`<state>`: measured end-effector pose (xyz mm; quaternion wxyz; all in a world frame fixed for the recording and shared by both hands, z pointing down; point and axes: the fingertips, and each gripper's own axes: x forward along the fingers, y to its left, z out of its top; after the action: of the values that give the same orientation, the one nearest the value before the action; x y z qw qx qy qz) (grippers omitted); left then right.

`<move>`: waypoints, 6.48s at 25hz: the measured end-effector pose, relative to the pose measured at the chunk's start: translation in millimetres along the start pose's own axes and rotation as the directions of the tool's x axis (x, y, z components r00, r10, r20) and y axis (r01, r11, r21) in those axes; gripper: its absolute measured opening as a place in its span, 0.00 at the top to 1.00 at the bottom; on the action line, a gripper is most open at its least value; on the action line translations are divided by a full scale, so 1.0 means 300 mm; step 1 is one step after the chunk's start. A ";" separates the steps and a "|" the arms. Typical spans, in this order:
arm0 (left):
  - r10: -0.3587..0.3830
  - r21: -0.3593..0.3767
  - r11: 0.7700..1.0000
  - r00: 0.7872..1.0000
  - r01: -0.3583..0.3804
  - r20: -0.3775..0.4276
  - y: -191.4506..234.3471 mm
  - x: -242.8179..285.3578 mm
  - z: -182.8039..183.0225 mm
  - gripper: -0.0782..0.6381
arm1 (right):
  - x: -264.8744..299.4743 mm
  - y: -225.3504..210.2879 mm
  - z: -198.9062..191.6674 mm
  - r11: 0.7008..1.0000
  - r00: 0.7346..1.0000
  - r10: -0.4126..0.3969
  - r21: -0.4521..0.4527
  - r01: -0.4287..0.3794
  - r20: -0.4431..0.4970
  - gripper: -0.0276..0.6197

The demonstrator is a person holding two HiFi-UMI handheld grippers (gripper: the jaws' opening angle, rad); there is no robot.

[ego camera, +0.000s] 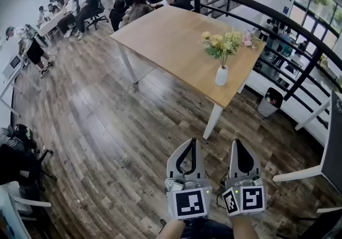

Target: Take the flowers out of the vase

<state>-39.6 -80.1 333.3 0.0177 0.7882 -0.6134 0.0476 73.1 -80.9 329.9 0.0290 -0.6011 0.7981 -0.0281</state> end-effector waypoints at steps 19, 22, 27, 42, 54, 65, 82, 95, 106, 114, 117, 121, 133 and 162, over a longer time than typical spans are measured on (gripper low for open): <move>-0.044 -0.006 0.999 0.999 0.044 -0.005 0.193 0.329 0.016 0.85 | 0.378 0.006 -0.005 0.999 0.999 -0.038 -0.005 0.038 -0.004 0.97; -0.048 -0.009 0.999 0.999 0.048 -0.006 0.203 0.355 0.015 0.85 | 0.402 0.003 -0.009 0.999 0.999 -0.041 -0.003 0.041 -0.010 0.97; -0.060 -0.008 0.998 0.998 0.060 -0.010 0.201 0.390 0.014 0.85 | 0.428 -0.014 -0.013 0.999 0.998 -0.054 -0.003 0.054 -0.016 0.97; -0.036 -0.009 0.999 0.998 0.035 -0.050 0.206 0.570 -0.019 0.85 | 0.611 -0.130 -0.044 0.999 0.998 -0.044 0.008 0.044 -0.039 0.97; 0.000 -0.005 1.000 0.998 0.000 -0.061 0.197 0.818 0.007 0.85 | 0.825 -0.275 -0.046 1.000 0.998 -0.016 0.021 0.017 -0.053 0.97; 0.012 -0.002 1.000 0.997 -0.012 -0.080 0.156 1.001 0.001 0.85 | 0.957 -0.389 -0.068 1.000 0.998 0.010 0.030 -0.008 -0.068 0.97; 0.034 0.005 0.999 0.996 -0.033 -0.085 0.140 1.131 0.004 0.85 | 1.094 -0.485 -0.125 0.999 0.994 0.017 0.054 -0.011 -0.109 0.97; 0.039 -0.002 0.999 0.992 -0.040 -0.119 0.185 1.199 -0.037 0.85 | 1.174 -0.501 -0.194 0.999 0.989 0.005 0.041 0.001 -0.145 0.92; 0.007 -0.019 1.000 0.989 -0.010 -0.148 0.214 1.279 -0.078 0.85 | 1.231 -0.546 -0.265 0.998 0.976 -0.056 0.008 0.059 -0.211 0.91; -0.001 -0.011 1.000 0.984 -0.001 -0.178 0.229 1.296 -0.121 0.85 | 1.249 -0.555 -0.321 0.998 0.970 -0.065 -0.033 0.059 -0.233 0.84; -0.005 -0.010 1.000 0.983 0.003 -0.185 0.233 1.301 -0.136 0.85 | 1.256 -0.555 -0.346 0.998 0.967 -0.057 -0.029 0.051 -0.247 0.80; -0.002 -0.013 1.000 0.980 -0.001 -0.197 0.241 1.302 -0.149 0.85 | 1.270 -0.564 -0.371 0.998 0.964 -0.056 -0.026 0.051 -0.259 0.75; -0.004 -0.012 1.000 0.976 0.001 -0.219 0.270 1.292 -0.177 0.85 | 1.335 -0.559 -0.414 0.999 0.955 -0.013 -0.041 0.000 -0.298 0.72; -0.027 -0.032 0.999 0.968 0.020 -0.250 0.301 1.309 -0.232 0.85 | 1.359 -0.531 -0.435 0.994 0.947 0.047 -0.077 -0.075 -0.318 0.82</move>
<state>-35.3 -475.4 437.9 0.1071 0.7827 -0.5975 0.1377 102.9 -515.5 467.6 -0.1247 -0.5644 0.8113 -0.0880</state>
